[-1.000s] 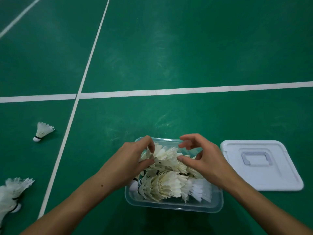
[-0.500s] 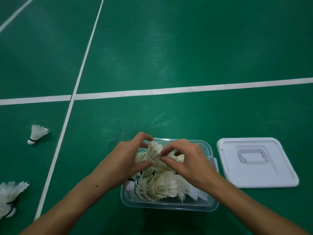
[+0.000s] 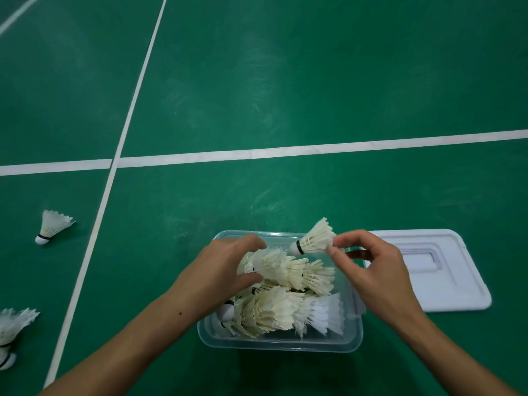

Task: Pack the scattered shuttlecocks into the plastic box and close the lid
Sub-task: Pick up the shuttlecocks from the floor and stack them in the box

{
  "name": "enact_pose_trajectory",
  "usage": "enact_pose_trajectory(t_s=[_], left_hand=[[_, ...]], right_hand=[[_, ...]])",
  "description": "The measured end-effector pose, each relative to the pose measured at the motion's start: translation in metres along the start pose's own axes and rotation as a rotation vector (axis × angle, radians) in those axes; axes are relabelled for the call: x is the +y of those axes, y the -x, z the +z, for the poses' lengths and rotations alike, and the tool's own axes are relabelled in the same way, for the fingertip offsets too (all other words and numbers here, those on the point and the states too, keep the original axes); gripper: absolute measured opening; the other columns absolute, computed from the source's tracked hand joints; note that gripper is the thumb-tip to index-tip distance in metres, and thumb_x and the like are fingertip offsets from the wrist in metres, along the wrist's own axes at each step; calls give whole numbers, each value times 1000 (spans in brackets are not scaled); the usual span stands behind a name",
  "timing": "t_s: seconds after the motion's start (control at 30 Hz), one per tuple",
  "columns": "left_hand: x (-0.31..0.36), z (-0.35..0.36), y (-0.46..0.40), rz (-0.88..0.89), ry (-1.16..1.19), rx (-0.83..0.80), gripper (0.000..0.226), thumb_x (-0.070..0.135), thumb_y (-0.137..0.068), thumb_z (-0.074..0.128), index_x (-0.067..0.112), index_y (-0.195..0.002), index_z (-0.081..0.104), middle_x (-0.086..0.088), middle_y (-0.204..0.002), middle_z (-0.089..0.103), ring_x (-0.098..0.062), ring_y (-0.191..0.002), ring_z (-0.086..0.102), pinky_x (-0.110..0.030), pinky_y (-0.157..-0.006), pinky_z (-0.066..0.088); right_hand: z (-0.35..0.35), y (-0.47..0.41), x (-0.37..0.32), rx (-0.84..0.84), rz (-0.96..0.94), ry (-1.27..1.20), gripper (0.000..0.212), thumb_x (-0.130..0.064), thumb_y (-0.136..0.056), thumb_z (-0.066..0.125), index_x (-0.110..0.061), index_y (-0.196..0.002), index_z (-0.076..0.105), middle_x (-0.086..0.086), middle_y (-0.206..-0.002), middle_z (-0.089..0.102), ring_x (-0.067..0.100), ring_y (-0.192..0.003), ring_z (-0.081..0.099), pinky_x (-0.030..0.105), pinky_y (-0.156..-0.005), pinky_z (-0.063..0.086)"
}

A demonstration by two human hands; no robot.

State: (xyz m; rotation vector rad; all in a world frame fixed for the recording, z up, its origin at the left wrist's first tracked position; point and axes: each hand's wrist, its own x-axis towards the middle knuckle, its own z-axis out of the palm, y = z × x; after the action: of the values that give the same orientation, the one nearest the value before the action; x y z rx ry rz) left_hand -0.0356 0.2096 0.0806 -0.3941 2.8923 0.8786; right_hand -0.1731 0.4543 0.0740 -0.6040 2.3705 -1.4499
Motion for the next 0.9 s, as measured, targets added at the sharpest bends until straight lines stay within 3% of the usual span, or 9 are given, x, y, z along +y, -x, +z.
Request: enact_pose_trajectory(t_s=[0.1,0.3,0.47,0.57,0.63,0.83,0.9], left_hand=[[4,10,-5,15,-48,-8,51,44,-91,78,34,-137,60,12,-137,67,-9,-121,64,-34,-103,52],[2,22,-13,-11,-84,33,41,41,-94,76,32,-132,64,11,-130,71,-11,-114,68,-35,-97,56],[4,29,-19,-8,-123,34,37,42,-94,74,33,-129,65,8,-123,74,-14,-105,70,-37,-91,58],[7,36,-23,-4,-166,26,37,37,-97,72,32,-132,64,6,-124,74,-16,-109,69,-34,-91,56],[6,40,-27,-14,-160,34,38,35,-97,72,32,-133,64,6,-124,74,-15,-109,70,-33,-92,57],[2,40,-32,-32,-117,-4,43,34,-92,78,33,-133,64,6,-124,75,-13,-107,71,-36,-93,59],[-1,34,-28,-30,-70,1,53,38,-89,82,33,-137,61,8,-126,73,-12,-111,69,-36,-95,57]], right_hand=[[7,5,8,-39,25,67,12,-26,-91,80,-35,-89,73,-21,-96,73,4,-94,67,35,-85,59],[24,4,9,-90,-57,165,12,-28,-94,76,-39,-92,70,-19,-95,72,7,-90,67,23,-70,55],[33,10,12,-140,-148,286,7,-27,-93,76,-32,-98,74,-21,-94,73,3,-92,69,20,-73,55],[43,8,12,-159,-73,310,6,-25,-92,78,-30,-94,76,-21,-88,74,-7,-80,68,12,-71,50],[48,1,11,-136,-25,318,7,-24,-90,80,-30,-92,77,-22,-82,73,-11,-85,68,13,-74,52],[52,-11,8,-207,74,288,22,-22,-88,84,-35,-78,69,-14,-78,74,-7,-84,68,12,-73,53],[49,-10,5,-233,95,233,14,-26,-86,85,-32,-85,73,-14,-85,75,-7,-88,68,15,-77,56]])
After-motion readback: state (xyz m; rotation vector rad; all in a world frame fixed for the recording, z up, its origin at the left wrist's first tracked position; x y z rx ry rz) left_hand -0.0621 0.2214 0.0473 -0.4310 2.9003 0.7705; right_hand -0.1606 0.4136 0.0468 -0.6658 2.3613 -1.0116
